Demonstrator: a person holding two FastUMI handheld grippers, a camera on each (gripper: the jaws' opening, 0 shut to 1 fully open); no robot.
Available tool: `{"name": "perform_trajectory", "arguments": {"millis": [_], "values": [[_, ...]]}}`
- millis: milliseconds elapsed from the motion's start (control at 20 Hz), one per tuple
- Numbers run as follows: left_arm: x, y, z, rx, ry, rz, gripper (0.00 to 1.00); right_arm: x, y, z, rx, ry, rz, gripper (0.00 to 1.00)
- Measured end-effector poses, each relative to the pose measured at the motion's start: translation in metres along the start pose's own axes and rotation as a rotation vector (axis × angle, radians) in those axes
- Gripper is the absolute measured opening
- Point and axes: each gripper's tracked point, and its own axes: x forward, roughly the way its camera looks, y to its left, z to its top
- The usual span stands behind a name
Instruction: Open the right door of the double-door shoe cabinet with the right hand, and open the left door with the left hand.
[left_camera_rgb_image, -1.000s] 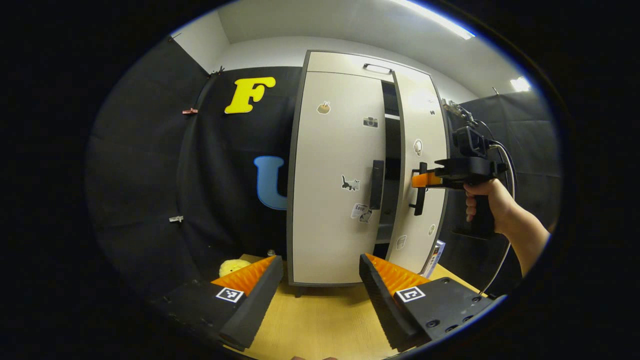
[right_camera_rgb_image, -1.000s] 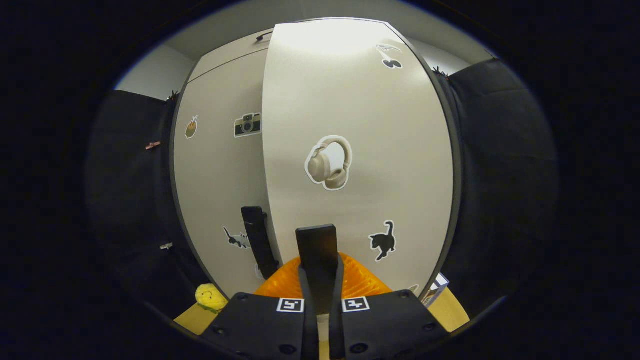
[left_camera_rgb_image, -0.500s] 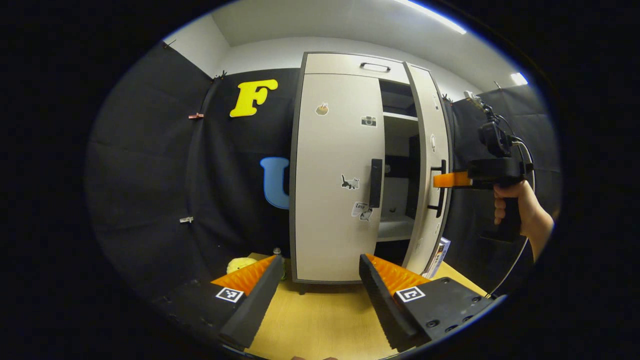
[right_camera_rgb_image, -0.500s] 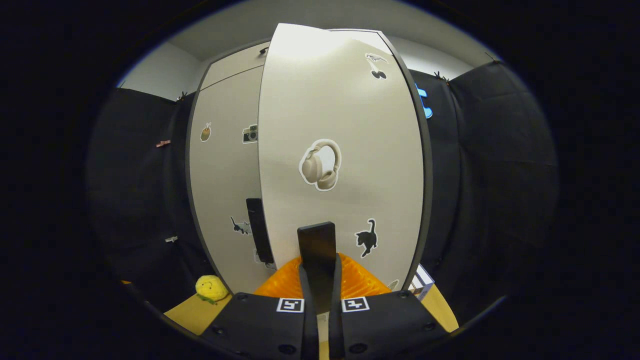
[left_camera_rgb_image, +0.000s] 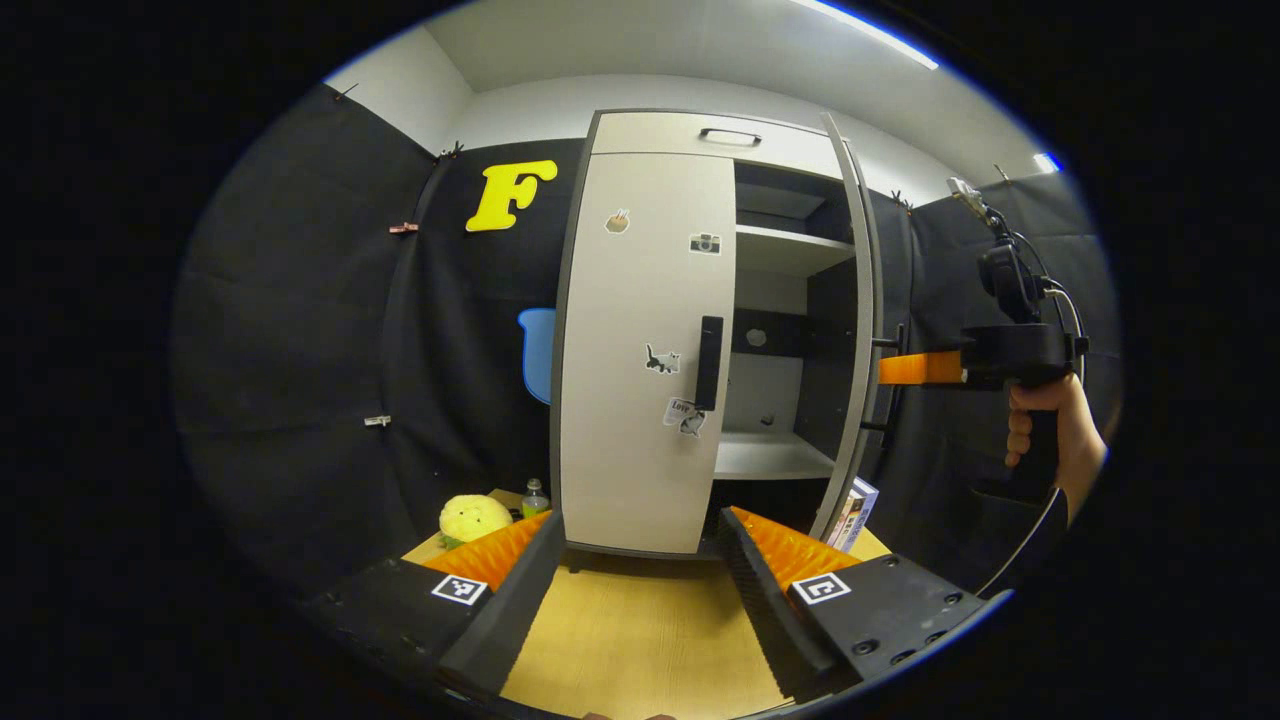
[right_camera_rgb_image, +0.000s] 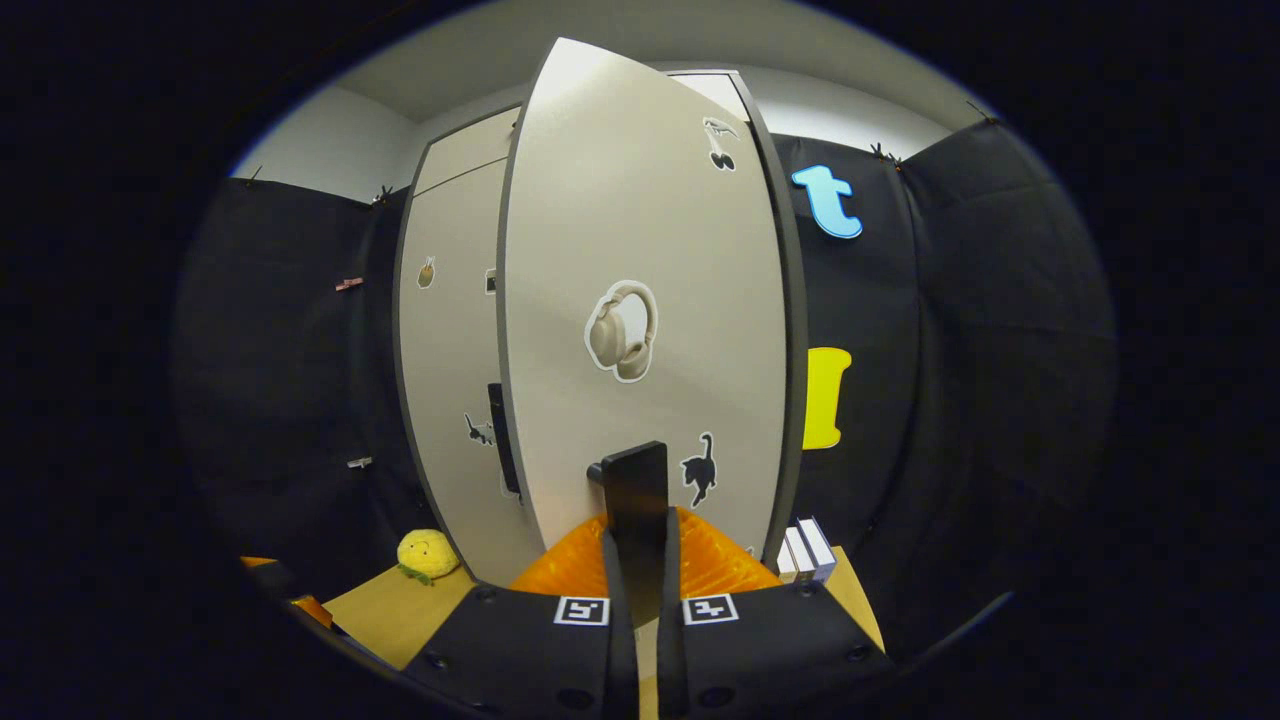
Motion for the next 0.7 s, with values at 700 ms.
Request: {"name": "perform_trajectory", "arguments": {"millis": [700], "values": [[-0.015, -0.034, -0.007, -0.004, 0.002, -0.014, 0.95, -0.035, -0.103, 0.003, -0.080, -0.009, -0.228, 0.10]]}}
